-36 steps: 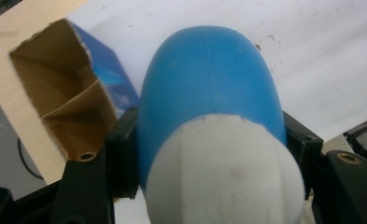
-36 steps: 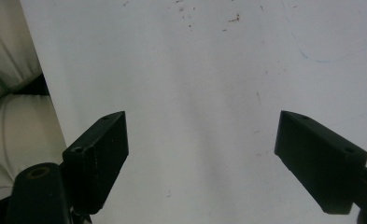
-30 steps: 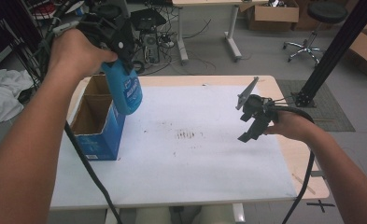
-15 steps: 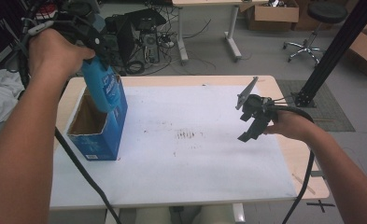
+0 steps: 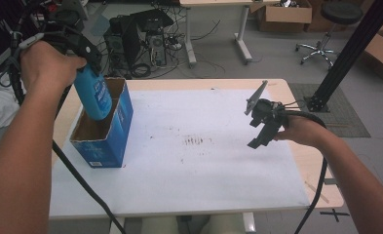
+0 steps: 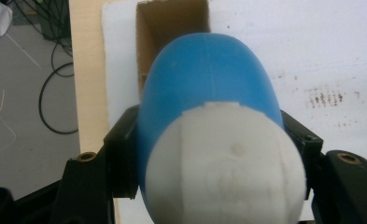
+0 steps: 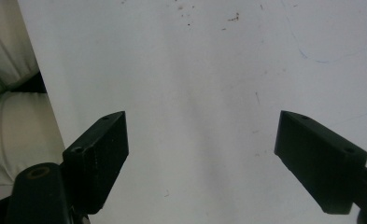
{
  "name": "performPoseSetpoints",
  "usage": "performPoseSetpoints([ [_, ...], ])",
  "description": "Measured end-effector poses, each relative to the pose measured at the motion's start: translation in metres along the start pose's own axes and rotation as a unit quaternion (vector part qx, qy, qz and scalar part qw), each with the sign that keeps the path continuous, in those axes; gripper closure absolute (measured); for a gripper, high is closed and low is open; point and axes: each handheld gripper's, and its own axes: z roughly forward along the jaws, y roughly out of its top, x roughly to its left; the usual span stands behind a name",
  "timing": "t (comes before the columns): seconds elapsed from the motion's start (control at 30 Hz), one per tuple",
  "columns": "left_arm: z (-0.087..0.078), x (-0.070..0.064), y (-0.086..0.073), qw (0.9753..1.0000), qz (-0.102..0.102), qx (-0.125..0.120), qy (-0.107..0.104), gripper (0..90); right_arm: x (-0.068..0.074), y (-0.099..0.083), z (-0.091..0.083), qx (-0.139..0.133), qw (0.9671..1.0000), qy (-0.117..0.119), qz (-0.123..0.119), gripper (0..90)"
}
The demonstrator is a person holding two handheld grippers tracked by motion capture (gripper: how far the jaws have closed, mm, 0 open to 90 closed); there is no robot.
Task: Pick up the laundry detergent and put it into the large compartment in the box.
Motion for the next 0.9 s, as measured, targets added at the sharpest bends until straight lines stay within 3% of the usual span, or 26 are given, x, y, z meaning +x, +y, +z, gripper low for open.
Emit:
performPoseSetpoints([
  [0.43, 0.027, 0.012, -0.008, 1.0000, -0.004, 0.007, 0.004, 38.1, 0.000, -0.004, 0.000, 0.000, 1.0000, -0.001, 0.004, 17.5],
  [0.9, 0.080, 0.019, -0.020, 0.9997, -0.002, 0.023, -0.009, 38.1, -0.001, -0.005, 0.001, -0.001, 1.0000, 0.000, 0.007, 17.5],
])
